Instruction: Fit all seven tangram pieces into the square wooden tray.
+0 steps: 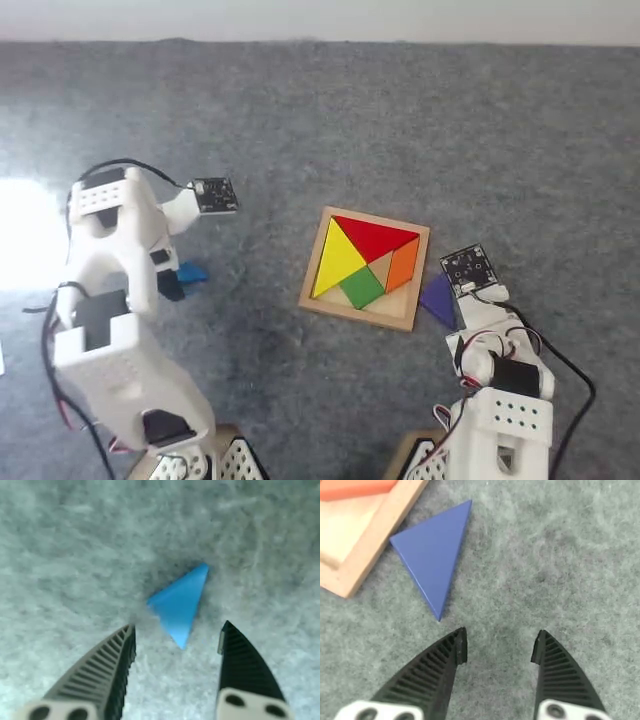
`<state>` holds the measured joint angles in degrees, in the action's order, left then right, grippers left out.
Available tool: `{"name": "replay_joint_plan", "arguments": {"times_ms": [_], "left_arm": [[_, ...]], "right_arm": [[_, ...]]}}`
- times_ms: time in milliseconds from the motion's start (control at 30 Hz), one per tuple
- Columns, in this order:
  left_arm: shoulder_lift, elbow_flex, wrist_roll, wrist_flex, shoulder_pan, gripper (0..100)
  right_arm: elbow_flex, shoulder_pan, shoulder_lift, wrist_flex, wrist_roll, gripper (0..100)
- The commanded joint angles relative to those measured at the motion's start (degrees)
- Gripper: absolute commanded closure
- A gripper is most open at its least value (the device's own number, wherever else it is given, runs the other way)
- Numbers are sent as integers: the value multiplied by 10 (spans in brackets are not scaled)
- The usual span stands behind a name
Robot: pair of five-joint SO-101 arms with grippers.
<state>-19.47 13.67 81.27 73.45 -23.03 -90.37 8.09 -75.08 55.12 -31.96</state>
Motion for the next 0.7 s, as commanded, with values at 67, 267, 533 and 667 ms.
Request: {"name": "replay_joint_plan", "arguments": {"times_ms": [67, 267, 533, 667], "left_arm": [[9, 27, -17, -42, 54, 739], [8, 32, -33, -61, 59, 739], [7, 34, -26, -61, 30, 739], [7, 49, -19, -63, 30, 740]], "right_arm": [[4, -6, 2, -5, -6, 783], [4, -6, 2, -5, -7, 783], [4, -6, 2, -5, -18, 783], [4, -6, 2, -5, -18, 783]]}}
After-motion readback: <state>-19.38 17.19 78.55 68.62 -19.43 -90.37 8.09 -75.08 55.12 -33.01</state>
